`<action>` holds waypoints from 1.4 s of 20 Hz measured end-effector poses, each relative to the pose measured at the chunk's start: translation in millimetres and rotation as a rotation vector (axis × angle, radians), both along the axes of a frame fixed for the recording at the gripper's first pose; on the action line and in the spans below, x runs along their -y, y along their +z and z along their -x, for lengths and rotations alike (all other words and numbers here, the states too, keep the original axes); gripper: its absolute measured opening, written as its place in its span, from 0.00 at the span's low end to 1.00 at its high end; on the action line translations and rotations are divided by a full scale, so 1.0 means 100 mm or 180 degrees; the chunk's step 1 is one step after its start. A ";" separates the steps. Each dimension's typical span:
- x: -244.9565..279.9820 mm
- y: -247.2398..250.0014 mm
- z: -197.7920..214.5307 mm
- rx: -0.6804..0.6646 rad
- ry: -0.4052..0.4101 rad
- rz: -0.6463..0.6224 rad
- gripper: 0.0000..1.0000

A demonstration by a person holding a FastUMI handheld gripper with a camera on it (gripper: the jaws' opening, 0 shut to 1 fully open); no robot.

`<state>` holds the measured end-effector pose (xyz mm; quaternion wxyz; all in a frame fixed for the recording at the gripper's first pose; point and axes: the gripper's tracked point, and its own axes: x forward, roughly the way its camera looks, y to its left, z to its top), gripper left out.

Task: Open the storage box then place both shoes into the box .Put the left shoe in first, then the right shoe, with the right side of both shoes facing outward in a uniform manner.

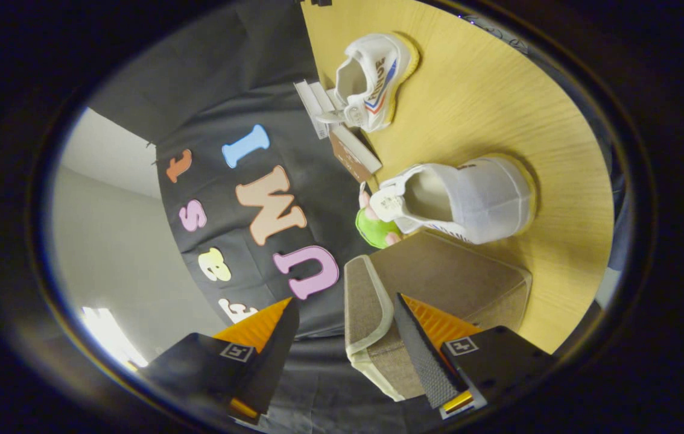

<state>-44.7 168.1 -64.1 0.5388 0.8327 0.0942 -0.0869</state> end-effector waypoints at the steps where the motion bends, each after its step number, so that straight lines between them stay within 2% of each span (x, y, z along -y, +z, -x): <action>1: 0.03 0.02 0.02 0.0009 -0.0026 -0.0030 0.98; 3: 0.09 0.07 0.01 0.0055 -0.0108 -0.0079 0.98; 8: -0.05 0.02 0.05 -0.0044 -0.0041 -0.0331 0.98; 12: -0.09 0.01 0.13 -0.0128 0.0002 -0.0475 0.88; 16: -0.18 -0.04 0.11 -0.0251 0.0108 -0.0440 0.78; 21: -0.12 0.00 0.12 -0.0195 0.0007 -0.0396 0.38; 23: -0.19 0.00 0.10 -0.0172 0.0071 -0.0307 0.38; 24: -0.15 0.02 0.07 -0.0150 -0.0034 -0.0253 0.38; 25: 0.12 0.16 0.13 0.0025 -0.0263 -0.0170 0.22; 26: 0.16 0.27 0.10 0.0194 -0.0322 -0.0194 0.06; 28: 0.11 0.35 -0.01 0.0226 -0.0219 0.0001 0.03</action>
